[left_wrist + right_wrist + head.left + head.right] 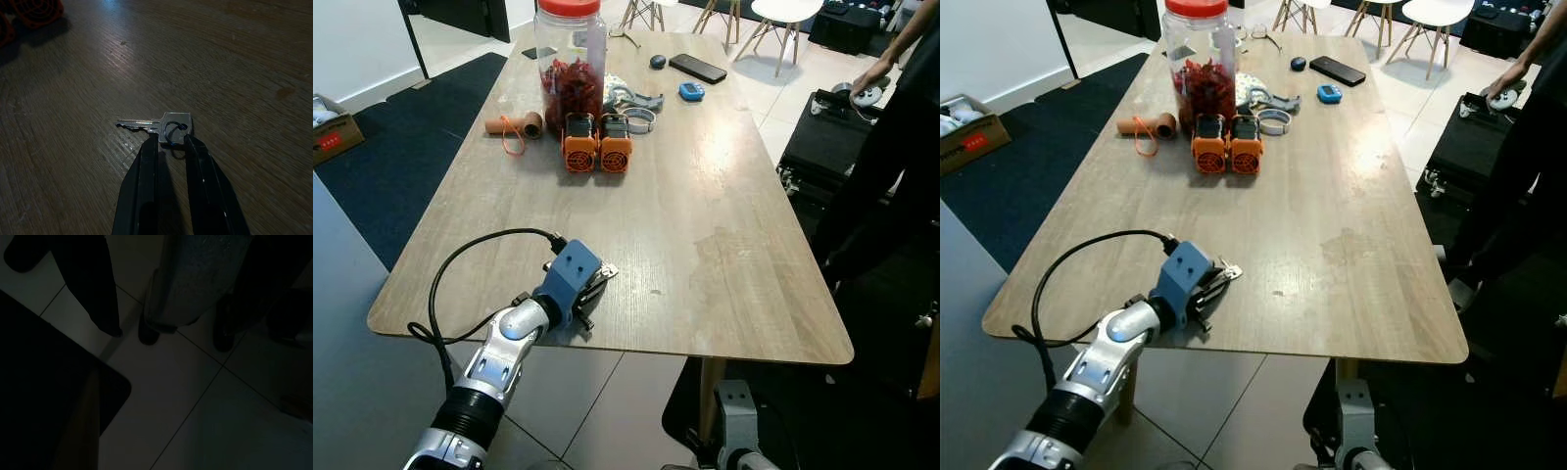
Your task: Hang keys on a hook
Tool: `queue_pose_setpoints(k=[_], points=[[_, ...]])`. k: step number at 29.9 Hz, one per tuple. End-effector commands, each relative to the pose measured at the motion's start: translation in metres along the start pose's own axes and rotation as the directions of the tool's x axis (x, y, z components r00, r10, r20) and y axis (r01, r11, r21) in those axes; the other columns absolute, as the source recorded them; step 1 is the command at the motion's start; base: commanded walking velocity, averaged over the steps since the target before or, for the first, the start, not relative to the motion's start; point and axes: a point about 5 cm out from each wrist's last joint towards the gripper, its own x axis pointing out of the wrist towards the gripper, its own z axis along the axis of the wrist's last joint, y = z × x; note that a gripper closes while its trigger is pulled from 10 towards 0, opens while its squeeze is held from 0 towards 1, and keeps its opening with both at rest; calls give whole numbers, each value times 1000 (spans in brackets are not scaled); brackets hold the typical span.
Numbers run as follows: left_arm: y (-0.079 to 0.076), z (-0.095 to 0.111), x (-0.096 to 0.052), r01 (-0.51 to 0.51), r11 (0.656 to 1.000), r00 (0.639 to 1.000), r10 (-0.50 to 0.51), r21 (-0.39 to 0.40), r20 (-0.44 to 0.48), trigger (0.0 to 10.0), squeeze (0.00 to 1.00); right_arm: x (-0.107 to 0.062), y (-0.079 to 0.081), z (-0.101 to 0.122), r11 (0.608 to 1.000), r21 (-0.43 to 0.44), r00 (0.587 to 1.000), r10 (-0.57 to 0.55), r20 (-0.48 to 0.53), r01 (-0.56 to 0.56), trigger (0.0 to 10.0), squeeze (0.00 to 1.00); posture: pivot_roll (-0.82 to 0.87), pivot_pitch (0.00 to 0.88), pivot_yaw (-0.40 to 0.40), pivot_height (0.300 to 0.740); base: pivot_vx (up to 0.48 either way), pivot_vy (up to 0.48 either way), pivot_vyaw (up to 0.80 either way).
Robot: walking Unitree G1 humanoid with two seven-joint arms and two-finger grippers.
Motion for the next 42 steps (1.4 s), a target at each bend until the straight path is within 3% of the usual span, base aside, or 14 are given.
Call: queue_pose_setpoints(k=[1, 4, 5, 6, 7, 10, 11, 12, 24, 27, 28, 30, 33, 42], points=[[-9, -33, -9, 28, 998, 989, -36, -53, -146, 10000, 0, -2, -2, -6, 1000, 2, 999, -7, -31, 7, 10000, 0, 111, 48, -51, 740, 0, 0, 0], [-10, -33, -9, 38, 998, 988, -45, -54, -147, 10000, 0, -2, -2, -6, 1000, 2, 999, -7, -31, 7, 10000, 0, 111, 48, -51, 740, 0, 0, 0], [-11, -33, -9, 42, 998, 988, -50, -56, -147, 8980, 0, -2, -2, -6, 1000, 3, 999, -7, -31, 7, 10000, 0, 111, 47, -51, 740, 0, 0, 0], [-11, -33, -8, 43, 997, 988, -51, -57, -147, 5333, 0, -2, -2, -6, 1000, 3, 1000, -7, -31, 8, 10000, 0, 111, 46, -50, 740, 0, 0, 0], [-11, -33, -8, 43, 997, 988, -51, -57, -147, 5333, 0, -2, -2, -6, 1000, 3, 1000, -7, -31, 8, 10000, 0, 111, 46, -50, 740, 0, 0, 0], [-9, -33, -8, 33, 997, 988, -42, -63, -146, 3412, 0, -1, -2, -6, 1000, 4, 1000, -8, -30, 8, 10000, 0, 110, 46, -50, 740, 0, 0, 0], [-9, -33, -8, 29, 997, 989, -39, -67, -144, 431, 0, -1, -2, -6, 1000, 4, 1000, -8, -30, 8, 10000, 0, 111, 46, -50, 740, 0, 0, 0], [-8, -32, -7, 27, 997, 989, -37, -73, -141, 0, 0, -1, -2, -6, 1000, 4, 1000, -8, -30, 8, 10000, 0, 111, 46, -50, 740, 0, 0, 0], [-5, -28, -7, 1, 995, 994, -11, -95, -106, 0, 0, -1, -1, -5, 1000, 7, 1000, -9, -29, 10, 10000, 0, 111, 44, -47, 740, 0, 0, 0], [7, -6, -6, -54, 987, 995, 66, -152, 75, 0, 0, -1, -1, -5, 1000, 9, 1000, -10, -27, 11, 10000, 0, 109, 50, -46, 740, 0, 0, 0], [7, -6, -6, -54, 987, 995, 66, -152, 75, 0, 0, -1, -1, -5, 1000, 9, 1000, -10, -27, 11, 10000, 0, 109, 50, -46, 740, 0, 0, 0], [17, 19, -9, -52, 970, 957, 116, -236, 265, 0, 0, -1, -1, -5, 1000, 10, 1000, -12, -26, 12, 10000, 0, 111, 54, -46, 740, 0, 0, 0], [21, 33, -14, -25, 964, 920, 125, -263, 371, 0, 0, -1, -2, -4, 1000, 11, 1000, -13, -25, 14, 10000, 0, 114, 56, -47, 740, 0, 0, 0], [16, 41, -20, 79, 959, 885, 58, -271, 463, 0, 0, 0, 0, -3, 1000, 14, 1000, -11, -22, 11, 10000, 0, 117, 59, -47, 740, 0, 0, 0]])
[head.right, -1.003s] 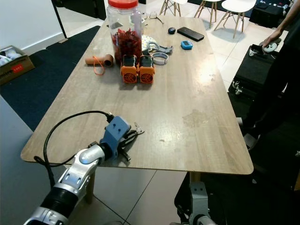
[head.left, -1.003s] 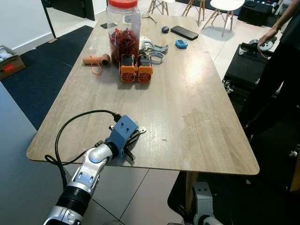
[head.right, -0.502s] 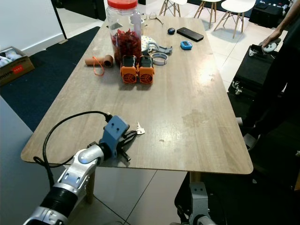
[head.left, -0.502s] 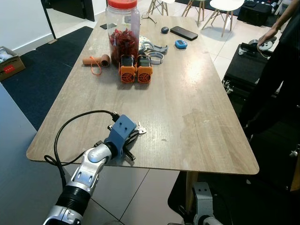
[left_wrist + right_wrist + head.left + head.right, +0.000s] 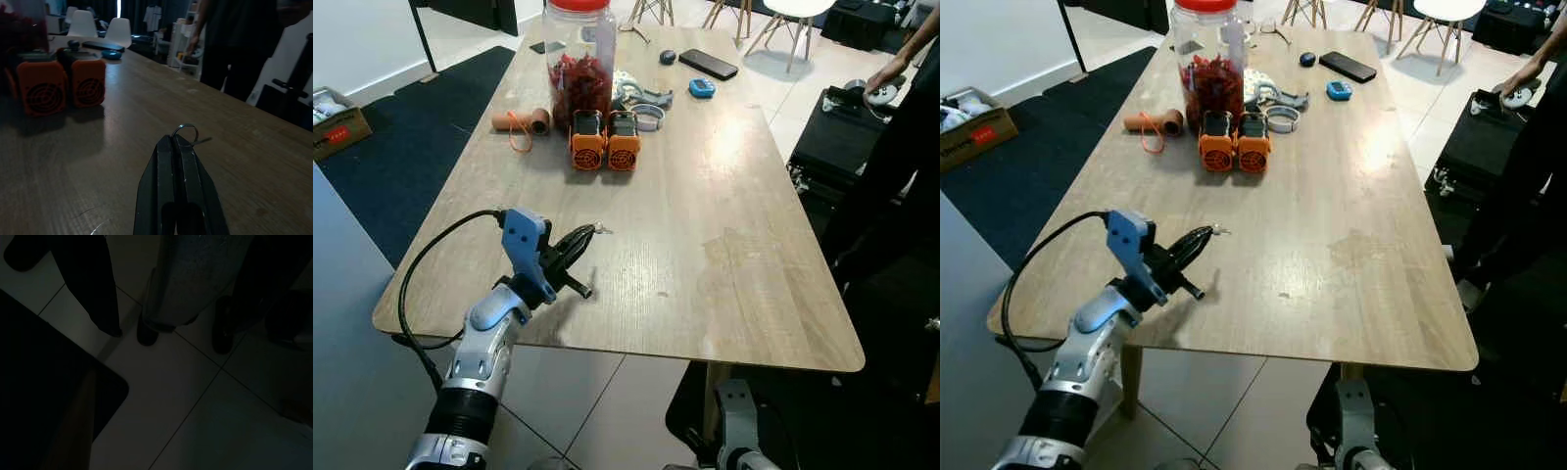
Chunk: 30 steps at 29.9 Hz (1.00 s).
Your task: Hang keys on a hook
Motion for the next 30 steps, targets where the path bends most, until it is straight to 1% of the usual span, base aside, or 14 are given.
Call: queue_pose_setpoints(k=[1, 8, 13, 14, 15, 17, 18, 19, 22, 24, 26, 27, 28, 30], points=[[-5, -2, -1, 16, 999, 1000, -15, -30, 10, 0, 0, -1, -1, -4, 1000, 13, 1000, -6, -22, 6, 10000, 0, 117, 59, -47, 740, 0, 0, 0], [-4, -1, -5, 54, 997, 998, -53, -54, 26, 0, 0, -1, 0, -4, 1000, 12, 1000, -4, -21, 5, 10000, 0, 118, 59, -48, 740, 0, 0, 0], [-6, 2, -8, 124, 989, 992, -122, -75, 36, 0, 0, -1, 0, -4, 1000, 11, 1000, -5, -21, 5, 10000, 0, 118, 59, -49, 740, 0, 0, 0], [-11, 2, -11, 202, 974, 979, -201, -106, 22, 0, 0, -1, 0, -4, 1000, 11, 1000, -5, -21, 5, 10000, 0, 118, 59, -48, 740, 0, 0, 0], [-13, -2, -14, 248, 963, 967, -253, -105, -37, 0, 0, -1, 0, -4, 1000, 10, 1000, -5, -21, 5, 10000, 0, 117, 60, -48, 740, 0, 0, 0], [-14, -7, -17, 284, 954, 950, -294, -99, -108, 0, 0, -1, 0, -5, 1000, 10, 1000, -5, -22, 6, 10000, 0, 117, 59, -48, 740, 0, 0, 0], [-1, -10, -14, 160, 987, 978, -162, -28, -128, 0, 0, -1, 0, -5, 1000, 10, 1000, -5, -22, 5, 10000, 0, 118, 60, -48, 740, 0, 0, 0], [8, -11, -12, 69, 997, 990, -66, 20, -127, 0, 0, -1, 0, -5, 1000, 10, 1000, -5, -22, 5, 10000, 0, 117, 61, -48, 740, 0, 0, 0], [22, -7, -12, -49, 999, 995, 51, 23, -84, 0, 0, -1, 0, -5, 1000, 11, 1000, -4, -22, 4, 10000, 0, 115, 62, -48, 740, 0, 0, 0], [33, -11, -12, -161, 979, 974, 178, 127, -143, 0, 0, -1, 0, -5, 1000, 11, 1000, -4, -23, 4, 10000, 0, 115, 62, -48, 740, 0, 0, 0], [43, -13, -14, -217, 949, 950, 259, 230, -175, 0, 0, -1, 0, -5, 1000, 11, 1000, -5, -23, 5, 10000, 0, 119, 64, -49, 740, 0, 0, 0], [56, -11, -18, -341, 899, 908, 391, 276, -151, 0, 0, -1, 1, -6, 1000, 11, 1000, -3, -23, 3, 10000, 0, 115, 65, -48, 740, 0, 0, 0], [56, -11, -18, -341, 899, 908, 391, 276, -151, 0, 0, -1, 1, -6, 1000, 11, 1000, -3, -23, 3, 10000, 0, 115, 65, -48, 740, 0, 0, 0], [62, -5, -20, -420, 887, 891, 444, 192, -101, 0, 0, -1, 1, -6, 1000, 11, 1000, -3, -23, 4, 10000, 0, 114, 66, -48, 740, 0, 0, 0]])
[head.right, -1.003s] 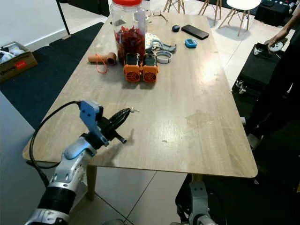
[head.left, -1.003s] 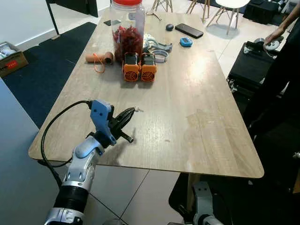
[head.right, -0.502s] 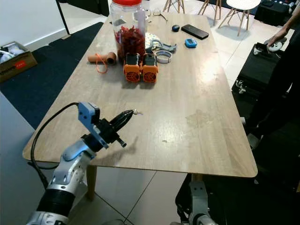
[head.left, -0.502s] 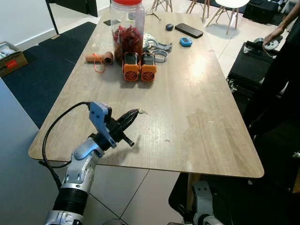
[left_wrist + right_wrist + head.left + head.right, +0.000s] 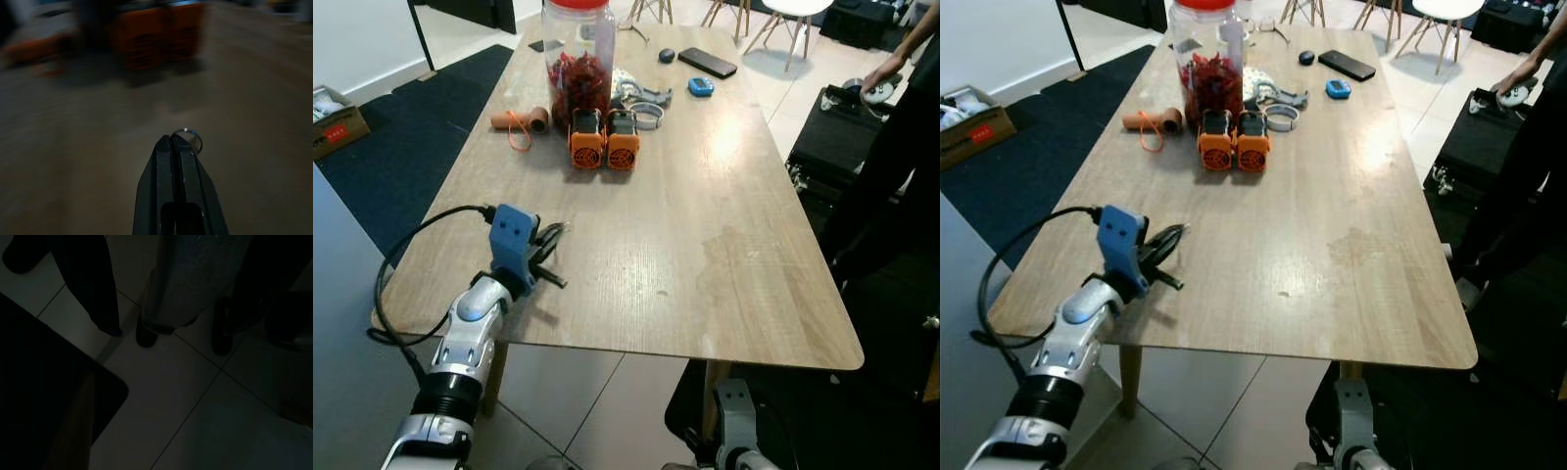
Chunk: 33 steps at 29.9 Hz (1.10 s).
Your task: Hang keys on a hook
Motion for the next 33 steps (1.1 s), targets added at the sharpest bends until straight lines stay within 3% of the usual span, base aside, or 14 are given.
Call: queue_pose_setpoints(k=[1, 15, 16, 18, 19, 21, 22, 26, 28, 33], points=[[6, 3, 0, -39, 999, 999, 40, -24, 20, 0, 0, -1, -1, -5, 1000, 9, 1000, -6, -19, 6, 10000, 0, 114, 66, -48, 740, 0, 0, 0], [4, 3, -2, -14, 1000, 998, 15, -25, 60, 0, 0, -1, -1, -5, 1000, 11, 1000, -6, -18, 6, 10000, 0, 116, 66, -48, 740, 0, 0, 0], [3, 4, -4, 23, 998, 996, -18, -64, 85, 0, 0, -1, -1, -5, 1000, 11, 1000, -6, -18, 7, 10000, 0, 116, 66, -48, 740, 0, 0, 0], [-3, 7, -15, 236, 945, 967, -204, -228, 155, 0, 0, -1, -1, -5, 1000, 10, 1000, -7, -18, 7, 10000, 0, 118, 66, -49, 740, 0, 0, 0], [-3, 7, -15, 236, 945, 967, -204, -228, 155, 0, 0, -1, -1, -5, 1000, 10, 1000, -7, -18, 7, 10000, 0, 118, 66, -49, 740, 0, 0, 0], [-7, 5, -27, 382, 879, 921, -339, -285, 190, 0, 0, -1, -1, -5, 1000, 10, 1000, -6, -18, 7, 10000, 0, 116, 63, -49, 740, 0, 0, 0], [-6, 1, -33, 427, 859, 903, -391, -284, 175, 0, 0, -1, -1, -5, 1000, 10, 1000, -7, -19, 7, 10000, 0, 116, 62, -49, 740, 0, 0, 0], [-5, -4, -40, 467, 839, 884, -442, -279, 153, 0, 0, -1, -1, -5, 1000, 10, 1000, -7, -19, 7, 10000, 0, 114, 61, -48, 740, 0, 0, 0], [13, -26, -70, 540, 798, 824, -566, -266, -26, 0, 0, -2, -3, -5, 1000, 10, 1000, -9, -18, 9, 10000, 0, 114, 55, -50, 740, 0, 0, 0], [27, -33, -85, 537, 805, 810, -576, -251, -113, 0, 0, -2, -3, -5, 1000, 8, 1000, -9, -19, 9, 10000, 0, 115, 52, -53, 740, 0, 0, 0]])
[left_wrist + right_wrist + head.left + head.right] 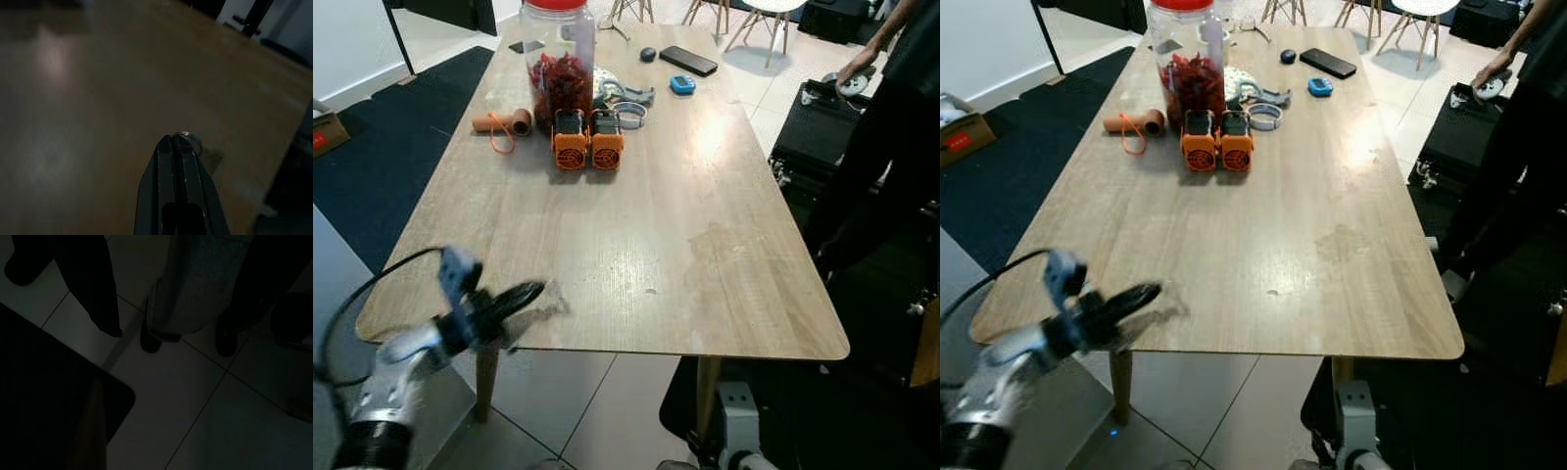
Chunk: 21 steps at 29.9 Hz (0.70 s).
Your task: Hang keys on a hook
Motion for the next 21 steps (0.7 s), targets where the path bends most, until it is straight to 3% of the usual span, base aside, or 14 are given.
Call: queue_pose_setpoints(k=[1, 3, 6, 15, 21], points=[[3, -4, -14, 5, 1000, 997, -5, 5, -71, 0, 0, -1, -1, -3, 1000, 5, 1000, -2, -13, 2, 10000, 0, 115, 51, -55, 740, 0, 0, 0], [4, -4, -21, 5, 1000, 996, -5, -1, -87, 0, 0, -1, -1, -3, 1000, 5, 1000, -2, -14, 2, 10000, 0, 115, 51, -56, 740, 0, 0, 0], [9, -3, -46, -18, 1000, 992, 15, -17, -128, 0, 0, -1, -1, -3, 1000, 0, 1000, 0, -14, 0, 10000, 0, 118, 51, -60, 740, 0, 0, 0], [7, -3, -56, 13, 999, 988, -19, -42, -154, 0, 0, 0, 0, -1, 1000, -4, 1000, 6, -13, -6, 10000, 0, 119, 52, -62, 740, 0, 0, 0], [6, 18, -42, -19, 992, 997, 29, -125, 78, 0, 0, 0, 0, -1, 1000, 1, 1000, 4, -12, -4, 10000, 0, 118, 55, -59, 740, 0, 0, 0]])
